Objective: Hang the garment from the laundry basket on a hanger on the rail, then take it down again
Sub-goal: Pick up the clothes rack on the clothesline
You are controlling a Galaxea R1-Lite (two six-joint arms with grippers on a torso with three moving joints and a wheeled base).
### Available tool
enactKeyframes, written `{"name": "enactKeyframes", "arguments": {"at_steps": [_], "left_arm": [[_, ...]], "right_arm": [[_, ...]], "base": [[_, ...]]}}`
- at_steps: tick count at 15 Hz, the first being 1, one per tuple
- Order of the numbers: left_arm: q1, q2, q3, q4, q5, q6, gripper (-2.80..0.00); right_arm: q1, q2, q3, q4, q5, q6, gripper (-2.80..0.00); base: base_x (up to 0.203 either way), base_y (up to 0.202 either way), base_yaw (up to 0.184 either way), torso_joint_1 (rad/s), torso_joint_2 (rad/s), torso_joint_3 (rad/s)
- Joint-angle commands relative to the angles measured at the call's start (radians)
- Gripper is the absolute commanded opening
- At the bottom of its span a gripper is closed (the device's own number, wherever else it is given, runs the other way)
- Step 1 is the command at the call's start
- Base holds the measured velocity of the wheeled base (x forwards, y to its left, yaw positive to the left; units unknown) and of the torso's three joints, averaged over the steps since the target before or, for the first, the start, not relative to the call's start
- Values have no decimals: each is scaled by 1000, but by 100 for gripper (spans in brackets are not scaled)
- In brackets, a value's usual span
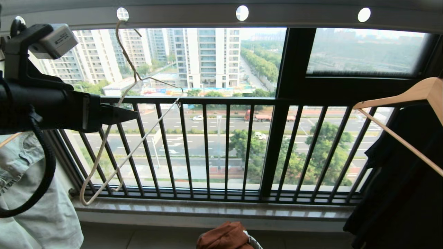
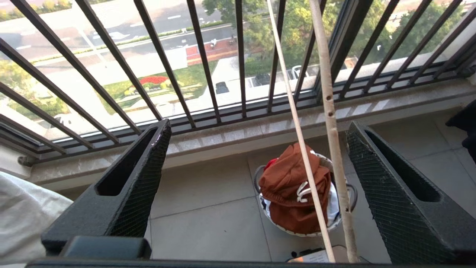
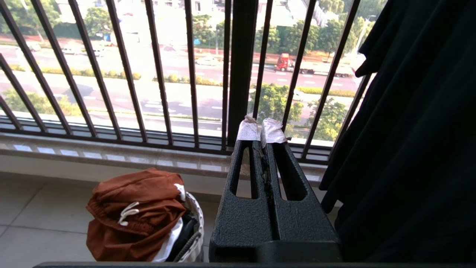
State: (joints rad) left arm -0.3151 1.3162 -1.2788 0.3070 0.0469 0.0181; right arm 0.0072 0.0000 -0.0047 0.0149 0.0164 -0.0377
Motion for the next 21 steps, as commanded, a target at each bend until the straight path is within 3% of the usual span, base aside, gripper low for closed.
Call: {"name": "enactKeyframes", "arguments": {"at_steps": [1, 12, 13, 21], "left_arm": [[-17, -14, 67, -91, 16, 0, 0], [-35, -54, 142, -98, 19, -6, -6], [-35, -55, 144, -98, 19, -7, -280], [-35, -123, 208, -98, 18, -7, -280]], "right_arm": [[0, 1, 0, 0, 0, 0, -280], [0, 0, 0, 0, 0, 0, -280], [0, 0, 2, -1, 0, -1, -280], [0, 0, 0, 0, 0, 0, -280]], "base": [[0, 0, 0, 0, 0, 0], [0, 0, 0, 0, 0, 0], [0, 0, 0, 0, 0, 0], [0, 0, 0, 0, 0, 0]]}}
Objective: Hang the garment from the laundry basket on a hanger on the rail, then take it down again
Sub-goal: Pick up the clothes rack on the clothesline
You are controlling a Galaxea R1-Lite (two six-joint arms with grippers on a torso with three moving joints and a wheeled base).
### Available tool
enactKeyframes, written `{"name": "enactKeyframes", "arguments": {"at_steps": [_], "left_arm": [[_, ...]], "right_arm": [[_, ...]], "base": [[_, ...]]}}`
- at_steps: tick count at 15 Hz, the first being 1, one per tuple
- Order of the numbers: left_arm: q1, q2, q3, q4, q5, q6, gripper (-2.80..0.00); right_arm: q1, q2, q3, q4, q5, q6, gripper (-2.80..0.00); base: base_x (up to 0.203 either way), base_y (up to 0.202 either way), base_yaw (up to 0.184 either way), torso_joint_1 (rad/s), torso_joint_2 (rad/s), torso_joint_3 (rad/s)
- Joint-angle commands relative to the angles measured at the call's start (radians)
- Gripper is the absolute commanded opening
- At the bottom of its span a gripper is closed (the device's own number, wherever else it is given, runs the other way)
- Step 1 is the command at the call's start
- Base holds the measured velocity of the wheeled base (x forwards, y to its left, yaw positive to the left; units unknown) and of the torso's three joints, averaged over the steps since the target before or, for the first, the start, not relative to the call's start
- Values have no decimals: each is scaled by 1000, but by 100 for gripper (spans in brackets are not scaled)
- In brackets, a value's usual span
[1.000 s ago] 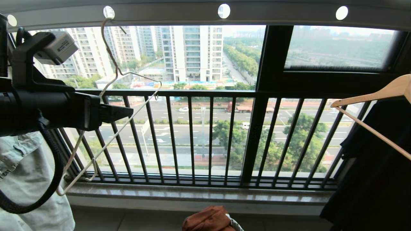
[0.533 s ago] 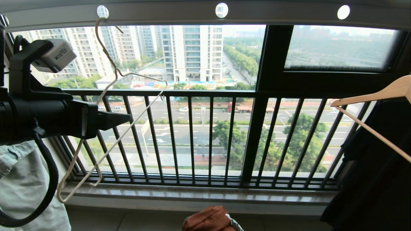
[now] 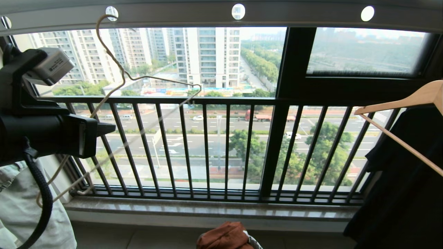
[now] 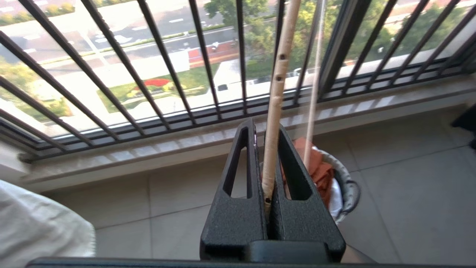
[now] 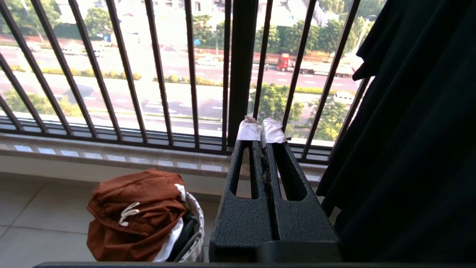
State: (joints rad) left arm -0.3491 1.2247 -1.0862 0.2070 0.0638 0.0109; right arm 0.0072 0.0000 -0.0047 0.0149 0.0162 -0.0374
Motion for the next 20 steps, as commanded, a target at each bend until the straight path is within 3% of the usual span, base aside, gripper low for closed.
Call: {"name": "enactKeyframes", "arguments": {"at_steps": [1, 20], "left_arm": [[-1, -48, 26, 2, 1, -1, -280], [-1, -188, 22, 6, 24, 6, -280]], "right_arm": [[0, 0, 0, 0, 1, -1, -280], [0, 0, 1, 0, 1, -1, -280]], "base": [[0, 0, 0, 0, 0, 0], [0, 0, 0, 0, 0, 0]]}}
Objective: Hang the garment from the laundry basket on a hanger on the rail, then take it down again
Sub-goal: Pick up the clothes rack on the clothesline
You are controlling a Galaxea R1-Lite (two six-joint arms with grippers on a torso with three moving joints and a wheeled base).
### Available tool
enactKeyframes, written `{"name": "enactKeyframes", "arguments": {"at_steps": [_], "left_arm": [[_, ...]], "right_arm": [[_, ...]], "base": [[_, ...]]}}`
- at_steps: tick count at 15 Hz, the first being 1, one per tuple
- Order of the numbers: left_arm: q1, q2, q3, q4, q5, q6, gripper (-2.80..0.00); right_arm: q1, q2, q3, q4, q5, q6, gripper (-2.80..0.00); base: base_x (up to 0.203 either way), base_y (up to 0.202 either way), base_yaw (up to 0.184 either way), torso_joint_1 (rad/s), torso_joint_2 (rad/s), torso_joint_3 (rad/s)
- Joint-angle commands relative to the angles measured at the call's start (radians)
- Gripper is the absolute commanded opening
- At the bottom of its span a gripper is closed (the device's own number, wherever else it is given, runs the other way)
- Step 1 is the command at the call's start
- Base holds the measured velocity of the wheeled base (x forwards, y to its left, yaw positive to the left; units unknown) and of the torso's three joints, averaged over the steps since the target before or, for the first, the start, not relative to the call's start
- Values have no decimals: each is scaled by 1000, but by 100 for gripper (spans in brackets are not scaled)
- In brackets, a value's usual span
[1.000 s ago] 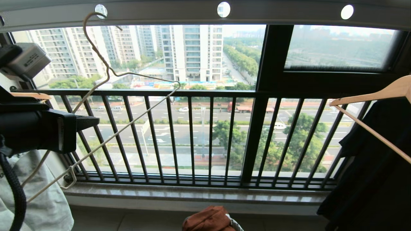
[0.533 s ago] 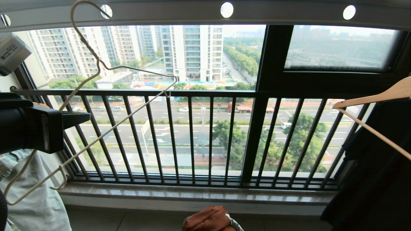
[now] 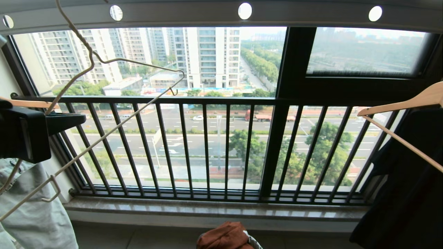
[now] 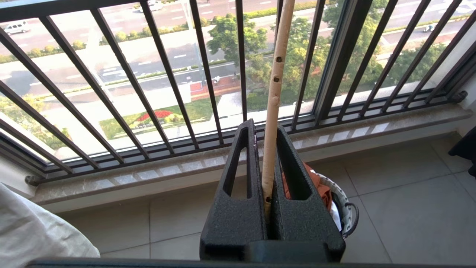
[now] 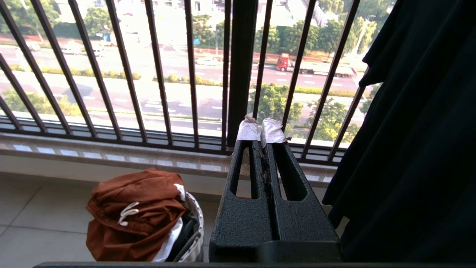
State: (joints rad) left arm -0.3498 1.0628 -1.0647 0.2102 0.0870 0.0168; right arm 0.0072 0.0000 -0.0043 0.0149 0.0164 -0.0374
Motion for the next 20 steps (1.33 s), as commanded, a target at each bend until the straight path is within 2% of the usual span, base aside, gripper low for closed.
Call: {"name": "enactKeyframes", "arguments": {"at_steps": [1, 3, 6, 9, 13, 18, 20], "left_arm": [[0, -42, -1, 5, 0, 1, -280], [0, -78, 0, 17, -2, 3, -280], [0, -116, -1, 116, -10, 5, -280], [0, -118, 31, 132, -27, 3, -280], [0, -99, 121, 130, -185, 2, -280], [0, 31, 178, 119, -355, 8, -280], [0, 66, 201, 113, -422, 66, -280]], "right_arm": [[0, 0, 0, 0, 0, 0, -280], [0, 0, 0, 0, 0, 1, -280], [0, 1, 0, 0, 0, -1, -280], [0, 0, 0, 0, 0, -1, -280], [0, 1, 0, 0, 0, -1, -280], [0, 1, 0, -1, 0, 0, -280], [0, 0, 0, 0, 0, 0, -280]], "base": [[0, 0, 0, 0, 0, 0], [0, 0, 0, 0, 0, 0], [0, 0, 0, 0, 0, 0], [0, 0, 0, 0, 0, 0], [0, 0, 0, 0, 0, 0], [0, 0, 0, 0, 0, 0], [0, 0, 0, 0, 0, 0]]}}
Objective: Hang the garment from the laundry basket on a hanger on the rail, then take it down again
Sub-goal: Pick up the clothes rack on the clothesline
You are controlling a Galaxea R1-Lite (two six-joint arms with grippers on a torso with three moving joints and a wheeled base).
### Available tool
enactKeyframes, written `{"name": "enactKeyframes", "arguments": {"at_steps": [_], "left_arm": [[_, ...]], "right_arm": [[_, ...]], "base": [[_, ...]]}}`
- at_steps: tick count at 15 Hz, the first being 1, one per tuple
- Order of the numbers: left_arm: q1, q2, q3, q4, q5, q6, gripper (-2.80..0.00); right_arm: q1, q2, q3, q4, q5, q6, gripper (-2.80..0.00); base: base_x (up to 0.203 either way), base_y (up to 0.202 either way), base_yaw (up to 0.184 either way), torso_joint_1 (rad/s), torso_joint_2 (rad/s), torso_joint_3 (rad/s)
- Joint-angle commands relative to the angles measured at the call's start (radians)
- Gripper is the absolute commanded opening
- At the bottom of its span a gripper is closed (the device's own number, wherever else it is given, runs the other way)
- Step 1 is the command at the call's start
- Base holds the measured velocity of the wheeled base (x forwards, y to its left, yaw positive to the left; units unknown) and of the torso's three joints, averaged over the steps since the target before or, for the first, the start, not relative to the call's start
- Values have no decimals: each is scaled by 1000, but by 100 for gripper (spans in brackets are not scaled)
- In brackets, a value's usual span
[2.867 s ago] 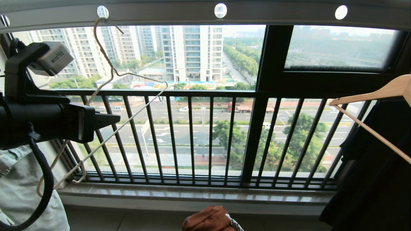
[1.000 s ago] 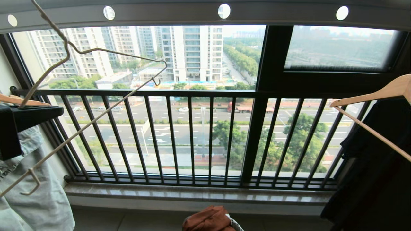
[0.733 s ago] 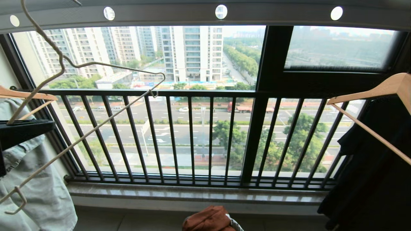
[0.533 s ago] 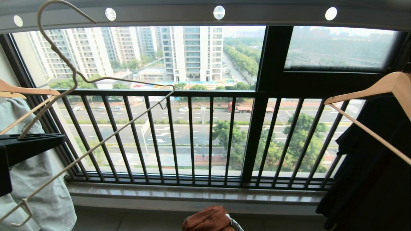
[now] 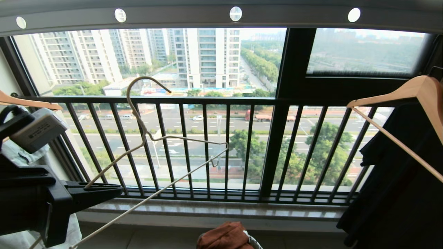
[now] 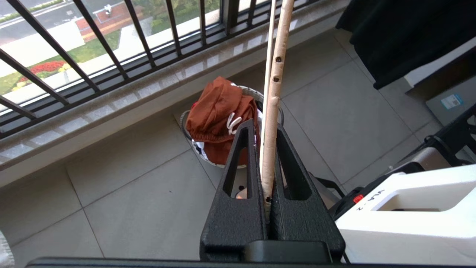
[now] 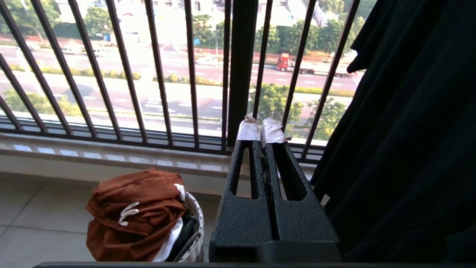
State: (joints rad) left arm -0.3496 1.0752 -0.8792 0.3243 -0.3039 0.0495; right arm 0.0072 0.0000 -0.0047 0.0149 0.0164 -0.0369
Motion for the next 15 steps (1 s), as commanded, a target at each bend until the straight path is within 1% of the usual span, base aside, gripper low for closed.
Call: {"name": "enactKeyframes", "arguments": {"at_steps": [1, 3, 4, 7, 10, 12, 15], "left_arm": [[0, 69, 34, -16, -59, 70, -280], [2, 129, 66, -96, -89, 176, -280], [3, 153, 76, -116, -95, 189, -280], [3, 200, 108, -146, -101, 200, -280], [4, 200, 114, -147, -149, 199, -280], [2, 213, 101, -157, -150, 204, -280], [1, 251, 114, -185, -162, 206, -280]], "right_arm": [[0, 1, 0, 0, 0, 0, -280], [0, 1, 0, -1, 0, 0, -280], [-1, 0, 0, 0, 0, -1, -280], [0, 0, 0, 0, 0, -1, -280], [0, 0, 0, -1, 0, -1, -280], [0, 1, 0, -1, 0, 0, -280], [0, 0, 0, 0, 0, -1, -280]], "base": [[0, 0, 0, 0, 0, 0], [0, 0, 0, 0, 0, 0], [0, 0, 0, 0, 0, 0], [0, 0, 0, 0, 0, 0], [0, 0, 0, 0, 0, 0], [0, 0, 0, 0, 0, 0], [0, 0, 0, 0, 0, 0]]}}
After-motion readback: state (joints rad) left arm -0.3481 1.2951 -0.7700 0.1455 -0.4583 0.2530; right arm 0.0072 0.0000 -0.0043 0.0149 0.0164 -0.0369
